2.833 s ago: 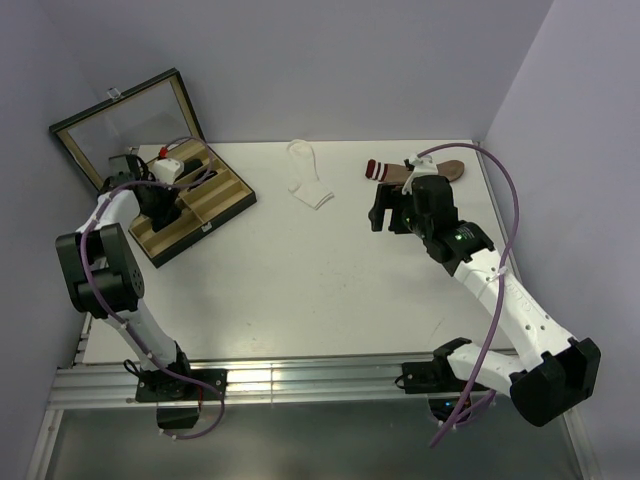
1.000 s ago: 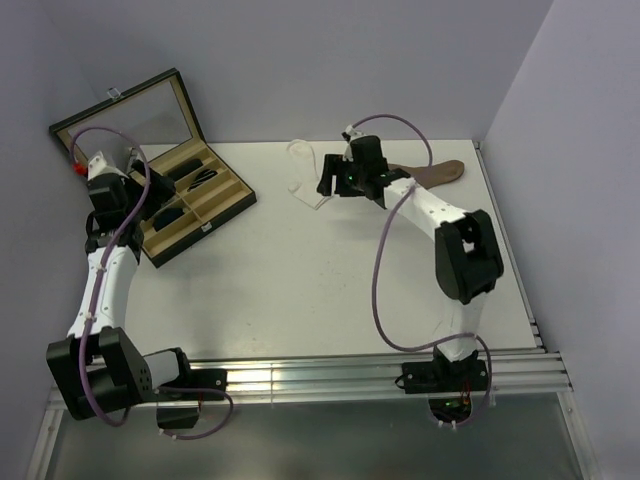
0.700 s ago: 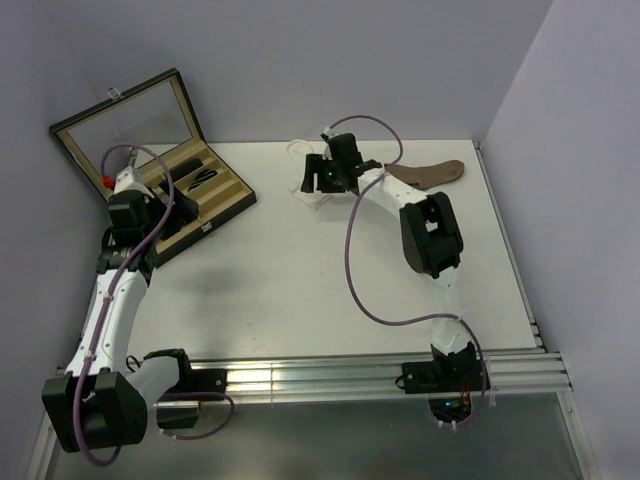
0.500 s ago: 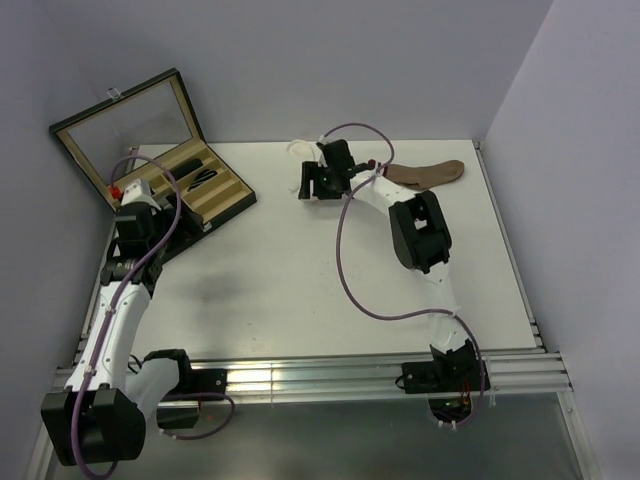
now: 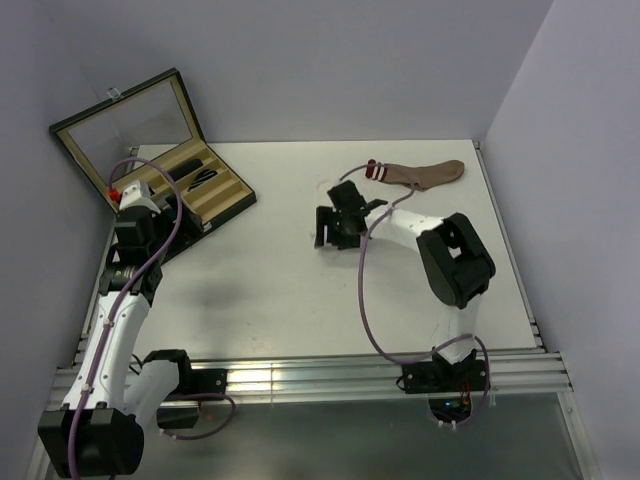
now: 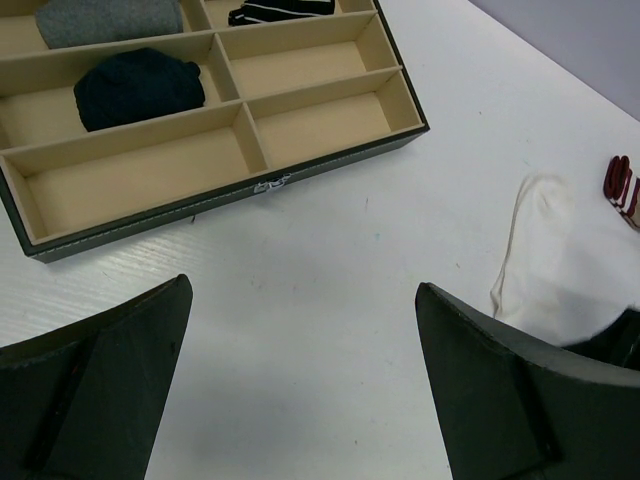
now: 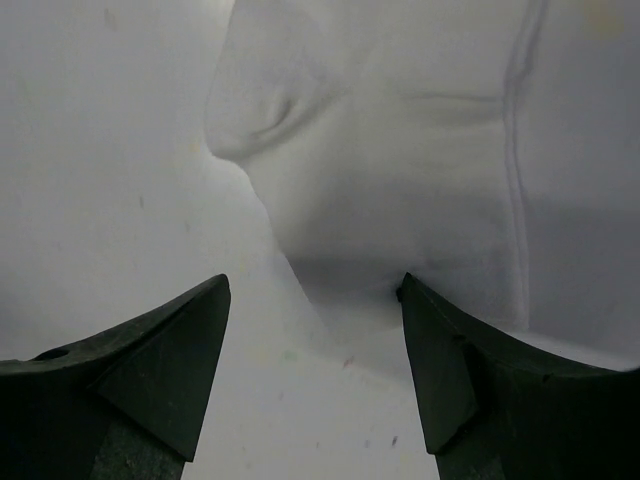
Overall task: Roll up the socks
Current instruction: Move the sock to the center of the board.
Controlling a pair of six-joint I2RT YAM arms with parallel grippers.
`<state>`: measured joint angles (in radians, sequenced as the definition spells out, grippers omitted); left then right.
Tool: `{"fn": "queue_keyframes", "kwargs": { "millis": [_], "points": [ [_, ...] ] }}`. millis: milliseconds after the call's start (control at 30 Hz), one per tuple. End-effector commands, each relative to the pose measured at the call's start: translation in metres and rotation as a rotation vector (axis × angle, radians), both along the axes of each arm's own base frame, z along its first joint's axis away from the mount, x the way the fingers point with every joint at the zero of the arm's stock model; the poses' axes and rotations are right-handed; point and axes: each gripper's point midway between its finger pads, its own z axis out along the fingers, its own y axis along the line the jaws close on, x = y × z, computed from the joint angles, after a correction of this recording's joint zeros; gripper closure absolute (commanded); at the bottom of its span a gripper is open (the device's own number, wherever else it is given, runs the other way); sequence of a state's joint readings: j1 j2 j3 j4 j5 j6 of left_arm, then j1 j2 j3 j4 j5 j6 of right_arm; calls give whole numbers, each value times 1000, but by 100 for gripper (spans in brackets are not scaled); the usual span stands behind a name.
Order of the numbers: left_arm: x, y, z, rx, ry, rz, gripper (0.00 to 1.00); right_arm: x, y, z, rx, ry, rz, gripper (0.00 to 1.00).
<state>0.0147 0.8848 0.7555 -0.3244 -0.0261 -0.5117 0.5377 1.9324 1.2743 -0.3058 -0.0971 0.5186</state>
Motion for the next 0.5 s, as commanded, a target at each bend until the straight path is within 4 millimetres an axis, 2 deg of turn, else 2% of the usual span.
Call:
{"fn": "queue_keyframes", "kwargs": {
  "millis": [0,100,167,200,267,400,467],
  "points": [
    [0,1,16,3,-37,14,1,-71,16,5,-32,91,59,23],
    [0,-1,18,-7,-34,7,1,-92,42,42,-40,18,173,23],
    [0,-2,19,-12,-37,-1,1,-89,51,71,-11,-54,220,23],
    [0,-4,20,-12,-38,-8,1,-86,53,80,-7,-82,235,23],
    [-1,-4,18,-10,-37,-14,0,-66,45,92,-77,-169,245,24],
    [0,-8,20,-14,-43,-37,0,-33,38,88,-165,-200,290,24],
    [0,-10,18,-17,-41,-48,1,-7,29,88,-173,-221,270,25]
  ]
}}
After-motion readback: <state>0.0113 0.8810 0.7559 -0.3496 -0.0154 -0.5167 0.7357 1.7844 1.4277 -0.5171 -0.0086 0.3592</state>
